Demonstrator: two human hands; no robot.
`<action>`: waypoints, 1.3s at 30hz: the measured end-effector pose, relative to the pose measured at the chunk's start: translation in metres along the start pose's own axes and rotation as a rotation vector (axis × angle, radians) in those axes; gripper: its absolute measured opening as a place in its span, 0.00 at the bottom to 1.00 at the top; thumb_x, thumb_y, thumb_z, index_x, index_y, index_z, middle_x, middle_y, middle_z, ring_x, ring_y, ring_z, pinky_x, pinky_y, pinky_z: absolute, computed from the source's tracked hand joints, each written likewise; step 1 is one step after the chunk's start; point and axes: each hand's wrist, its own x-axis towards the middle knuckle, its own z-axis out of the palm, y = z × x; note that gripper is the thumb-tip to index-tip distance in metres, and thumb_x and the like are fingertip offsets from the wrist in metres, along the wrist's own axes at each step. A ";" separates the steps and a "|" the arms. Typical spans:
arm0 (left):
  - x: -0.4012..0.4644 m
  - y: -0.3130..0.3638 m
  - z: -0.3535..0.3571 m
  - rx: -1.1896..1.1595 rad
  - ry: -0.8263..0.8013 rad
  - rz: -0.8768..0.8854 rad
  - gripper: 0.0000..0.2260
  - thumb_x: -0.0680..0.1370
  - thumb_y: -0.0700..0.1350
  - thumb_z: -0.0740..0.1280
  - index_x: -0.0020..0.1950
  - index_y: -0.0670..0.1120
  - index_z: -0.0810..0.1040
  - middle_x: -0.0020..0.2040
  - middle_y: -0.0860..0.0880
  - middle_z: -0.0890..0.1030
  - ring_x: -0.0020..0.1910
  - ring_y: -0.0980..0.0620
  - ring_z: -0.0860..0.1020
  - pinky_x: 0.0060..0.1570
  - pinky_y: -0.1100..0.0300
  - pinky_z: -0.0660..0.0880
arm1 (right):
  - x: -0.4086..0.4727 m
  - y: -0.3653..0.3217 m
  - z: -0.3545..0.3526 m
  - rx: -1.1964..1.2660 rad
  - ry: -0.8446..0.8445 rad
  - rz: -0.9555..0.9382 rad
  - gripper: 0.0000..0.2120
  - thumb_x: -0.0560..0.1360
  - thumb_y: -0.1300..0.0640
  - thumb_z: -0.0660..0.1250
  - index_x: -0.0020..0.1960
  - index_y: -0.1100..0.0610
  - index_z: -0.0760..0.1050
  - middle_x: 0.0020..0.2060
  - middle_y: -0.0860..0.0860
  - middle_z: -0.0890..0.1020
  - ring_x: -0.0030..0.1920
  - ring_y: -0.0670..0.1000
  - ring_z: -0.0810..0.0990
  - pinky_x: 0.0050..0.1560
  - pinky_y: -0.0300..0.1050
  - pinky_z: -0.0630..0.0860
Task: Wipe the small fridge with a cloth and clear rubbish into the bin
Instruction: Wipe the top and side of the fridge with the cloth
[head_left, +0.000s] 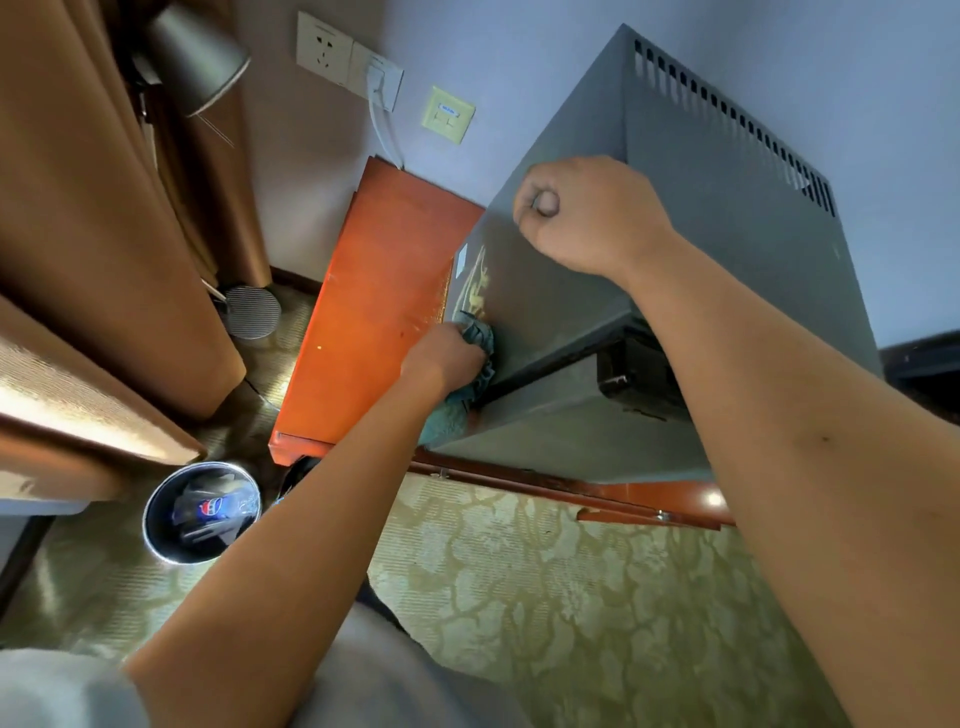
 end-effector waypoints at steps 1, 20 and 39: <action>-0.004 0.008 -0.004 -0.008 0.005 0.008 0.17 0.74 0.47 0.65 0.62 0.46 0.79 0.52 0.43 0.83 0.48 0.42 0.83 0.51 0.46 0.82 | -0.003 -0.001 0.000 0.011 0.013 0.006 0.09 0.77 0.53 0.62 0.49 0.46 0.81 0.34 0.40 0.77 0.43 0.45 0.77 0.43 0.43 0.73; -0.030 -0.014 0.016 -0.128 0.037 -0.028 0.17 0.78 0.50 0.65 0.66 0.47 0.71 0.55 0.44 0.80 0.51 0.41 0.79 0.54 0.47 0.78 | -0.006 -0.004 0.003 0.032 0.061 0.040 0.10 0.74 0.54 0.60 0.47 0.47 0.80 0.34 0.41 0.76 0.42 0.46 0.76 0.40 0.41 0.68; -0.011 -0.049 0.027 -0.164 0.039 -0.160 0.08 0.78 0.46 0.67 0.53 0.43 0.76 0.42 0.46 0.79 0.39 0.48 0.77 0.32 0.58 0.70 | -0.002 -0.002 0.009 -0.125 -0.006 0.016 0.09 0.72 0.54 0.62 0.48 0.48 0.80 0.44 0.44 0.83 0.47 0.51 0.80 0.43 0.42 0.67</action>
